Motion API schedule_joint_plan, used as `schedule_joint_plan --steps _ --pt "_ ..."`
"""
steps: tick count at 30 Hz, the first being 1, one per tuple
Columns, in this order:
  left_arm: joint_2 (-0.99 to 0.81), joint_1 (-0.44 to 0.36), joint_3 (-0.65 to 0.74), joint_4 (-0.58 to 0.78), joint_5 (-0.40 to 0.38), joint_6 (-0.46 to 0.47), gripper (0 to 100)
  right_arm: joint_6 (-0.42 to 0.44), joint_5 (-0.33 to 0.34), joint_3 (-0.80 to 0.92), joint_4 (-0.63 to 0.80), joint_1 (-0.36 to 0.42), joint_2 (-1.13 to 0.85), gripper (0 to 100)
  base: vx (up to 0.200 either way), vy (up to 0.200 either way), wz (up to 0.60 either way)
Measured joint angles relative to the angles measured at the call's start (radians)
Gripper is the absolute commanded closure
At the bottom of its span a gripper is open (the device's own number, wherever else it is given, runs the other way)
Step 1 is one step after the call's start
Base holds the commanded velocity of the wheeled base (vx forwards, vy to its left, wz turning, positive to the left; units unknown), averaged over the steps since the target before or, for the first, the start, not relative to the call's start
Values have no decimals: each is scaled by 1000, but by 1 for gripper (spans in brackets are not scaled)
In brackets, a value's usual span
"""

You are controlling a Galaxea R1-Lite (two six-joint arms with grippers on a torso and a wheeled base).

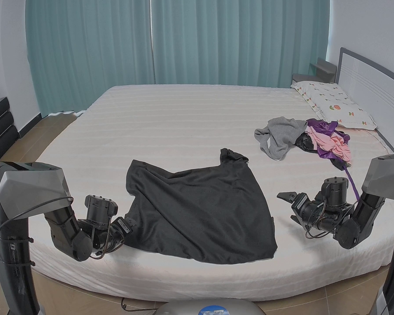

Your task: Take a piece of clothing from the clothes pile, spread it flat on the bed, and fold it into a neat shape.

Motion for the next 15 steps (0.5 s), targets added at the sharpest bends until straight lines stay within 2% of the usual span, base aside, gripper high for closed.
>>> schedule_joint_plan --steps 10,15 --pt "19 -8 -3 1 84 0 100 -3 -2 0 0 1 3 0 0 0 0" --pt "-15 9 22 10 95 4 100 -3 -2 0 1 2 7 0 0 0 0"
